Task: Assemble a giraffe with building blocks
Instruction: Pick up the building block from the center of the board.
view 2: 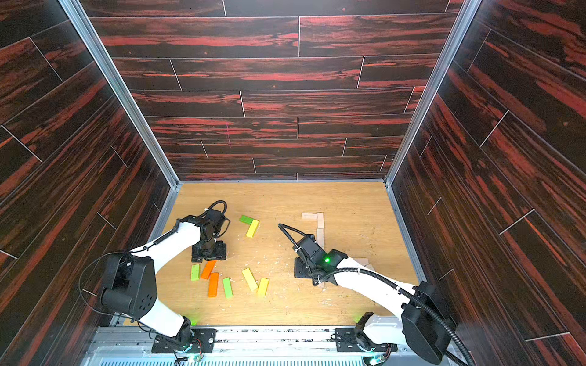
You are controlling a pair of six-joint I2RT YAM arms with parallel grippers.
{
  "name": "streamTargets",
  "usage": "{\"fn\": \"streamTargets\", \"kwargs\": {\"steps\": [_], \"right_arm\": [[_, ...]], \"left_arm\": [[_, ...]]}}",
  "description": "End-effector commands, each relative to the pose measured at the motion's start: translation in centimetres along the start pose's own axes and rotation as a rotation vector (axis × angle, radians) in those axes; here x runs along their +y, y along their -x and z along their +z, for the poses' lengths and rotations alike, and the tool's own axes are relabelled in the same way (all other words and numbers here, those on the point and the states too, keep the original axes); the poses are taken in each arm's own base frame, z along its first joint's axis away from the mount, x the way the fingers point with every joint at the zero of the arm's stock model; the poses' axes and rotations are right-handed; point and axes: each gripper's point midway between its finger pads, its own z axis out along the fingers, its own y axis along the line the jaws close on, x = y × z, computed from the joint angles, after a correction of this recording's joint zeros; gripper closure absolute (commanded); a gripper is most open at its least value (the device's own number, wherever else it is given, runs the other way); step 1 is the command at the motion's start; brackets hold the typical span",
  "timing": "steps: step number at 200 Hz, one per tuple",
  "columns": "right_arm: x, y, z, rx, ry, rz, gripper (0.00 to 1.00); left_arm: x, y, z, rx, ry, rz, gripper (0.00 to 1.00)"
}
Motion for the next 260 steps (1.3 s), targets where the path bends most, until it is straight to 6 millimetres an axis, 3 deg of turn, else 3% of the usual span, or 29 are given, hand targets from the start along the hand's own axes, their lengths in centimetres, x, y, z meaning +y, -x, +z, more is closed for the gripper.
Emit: {"fn": "streamTargets", "kwargs": {"steps": [1,64,108,149,162,183,204,236,260], "right_arm": [[0.2,-0.1,-0.8,-0.016,0.026,0.013,0.43],[0.0,-0.2,-0.8,-0.016,0.02,0.014,0.43],[-0.1,-0.3,-0.8,-0.015,0.016,0.015,0.44],[-0.4,-0.2,-0.9,-0.017,0.002,0.012,0.43],[-0.3,-0.2,-0.8,-0.014,0.002,0.013,0.43],[-0.3,-0.2,-0.8,-0.015,0.0,0.013,0.43],[-0.3,-0.1,-0.8,-0.017,-0.008,0.009,0.43],[-0.5,0.1,-1.1,-0.023,-0.017,0.006,0.43],[-0.7,0.2,-1.4,-0.026,-0.029,0.001,0.43]], "left_arm": [[0.4,-0.1,1.9,0.044,0.011,-0.03,0.25],[0.8,-0.8,4.2,0.102,0.008,-0.06,0.3],[0.7,-1.6,6.1,0.136,0.014,-0.074,0.48],[0.1,-0.7,5.4,0.103,-0.022,-0.066,0.63],[-0.7,0.0,4.9,0.086,-0.061,-0.052,0.68],[-2.2,2.3,2.1,0.003,-0.119,-0.017,0.74],[-5.2,4.2,0.0,-0.046,-0.174,0.046,0.78],[-9.9,4.8,1.3,0.005,-0.169,0.158,0.79],[-11.9,5.0,1.8,0.028,-0.177,0.199,0.8]]}}
